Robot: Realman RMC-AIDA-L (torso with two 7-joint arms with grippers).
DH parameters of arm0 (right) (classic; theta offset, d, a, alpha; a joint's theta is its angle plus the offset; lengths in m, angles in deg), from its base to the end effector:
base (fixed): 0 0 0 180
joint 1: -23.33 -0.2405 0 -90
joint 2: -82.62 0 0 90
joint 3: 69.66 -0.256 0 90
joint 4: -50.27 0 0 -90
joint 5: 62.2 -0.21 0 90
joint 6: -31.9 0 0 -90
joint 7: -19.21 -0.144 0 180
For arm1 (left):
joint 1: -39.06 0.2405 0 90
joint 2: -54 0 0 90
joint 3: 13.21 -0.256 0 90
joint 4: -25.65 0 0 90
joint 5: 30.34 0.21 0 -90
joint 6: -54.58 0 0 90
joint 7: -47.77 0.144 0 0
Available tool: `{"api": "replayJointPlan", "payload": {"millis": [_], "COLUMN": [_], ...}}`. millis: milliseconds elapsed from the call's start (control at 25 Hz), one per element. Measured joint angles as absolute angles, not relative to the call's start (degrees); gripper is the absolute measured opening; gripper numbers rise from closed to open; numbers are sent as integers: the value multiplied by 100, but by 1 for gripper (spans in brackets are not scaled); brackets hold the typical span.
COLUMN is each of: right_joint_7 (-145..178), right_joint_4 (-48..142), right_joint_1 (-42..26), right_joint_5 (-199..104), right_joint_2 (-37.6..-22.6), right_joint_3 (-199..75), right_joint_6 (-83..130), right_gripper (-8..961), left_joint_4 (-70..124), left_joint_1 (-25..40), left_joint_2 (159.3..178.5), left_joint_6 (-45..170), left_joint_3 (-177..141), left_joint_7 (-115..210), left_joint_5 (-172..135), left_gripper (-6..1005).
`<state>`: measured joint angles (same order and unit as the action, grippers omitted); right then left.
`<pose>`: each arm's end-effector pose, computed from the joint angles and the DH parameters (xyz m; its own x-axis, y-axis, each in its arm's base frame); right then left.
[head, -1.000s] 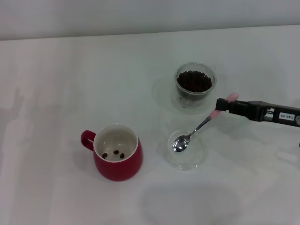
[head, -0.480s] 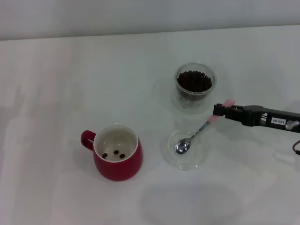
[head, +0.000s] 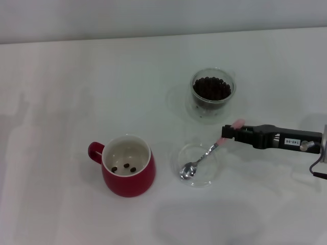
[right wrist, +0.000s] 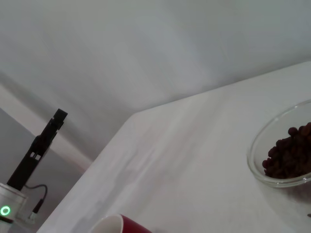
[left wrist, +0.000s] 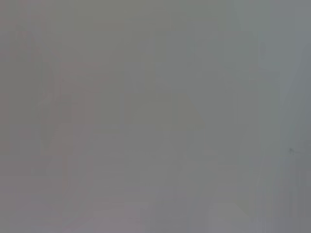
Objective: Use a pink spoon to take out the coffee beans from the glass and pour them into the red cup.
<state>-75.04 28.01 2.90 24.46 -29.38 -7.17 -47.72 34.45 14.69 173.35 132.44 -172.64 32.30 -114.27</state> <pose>0.3283 0.2838 -0.0108 0.3749 -0.7226 -0.5807 -0.8560 -0.5103 0.0824 -0.3289 0.3127 0.0006 0.5456 -0.1595 0.8227 0.8252 -0.0690 -0.5606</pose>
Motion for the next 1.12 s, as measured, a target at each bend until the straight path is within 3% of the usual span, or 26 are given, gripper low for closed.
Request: {"api": "replayJointPlan", "payload": {"millis": [680,1000,1120], "right_joint_7": [-7534,-7484,-7359], "right_joint_4": [2857,2778,2713], "right_joint_1": [288,363,422], "right_joint_5": [2510,2488,2486], "right_joint_2": [-2899,-2857,-2846], "right_joint_3": [-721,-909,-1224], "right_joint_6": [-4426,-4352,-4251], "right_gripper": [177,548,616], "left_joint_4": [3444,3441,3436], "left_joint_1": [1543,1567,1568], "left_joint_2": [17335,17330,17326], "left_joint_6": [13284,13289,13289], "left_joint_3": [-17273,-17259,-17267], "left_joint_7": [3230,3230,3230], "left_joint_5": [-11427,-11427,-11427], "left_gripper": [893,895,895]}}
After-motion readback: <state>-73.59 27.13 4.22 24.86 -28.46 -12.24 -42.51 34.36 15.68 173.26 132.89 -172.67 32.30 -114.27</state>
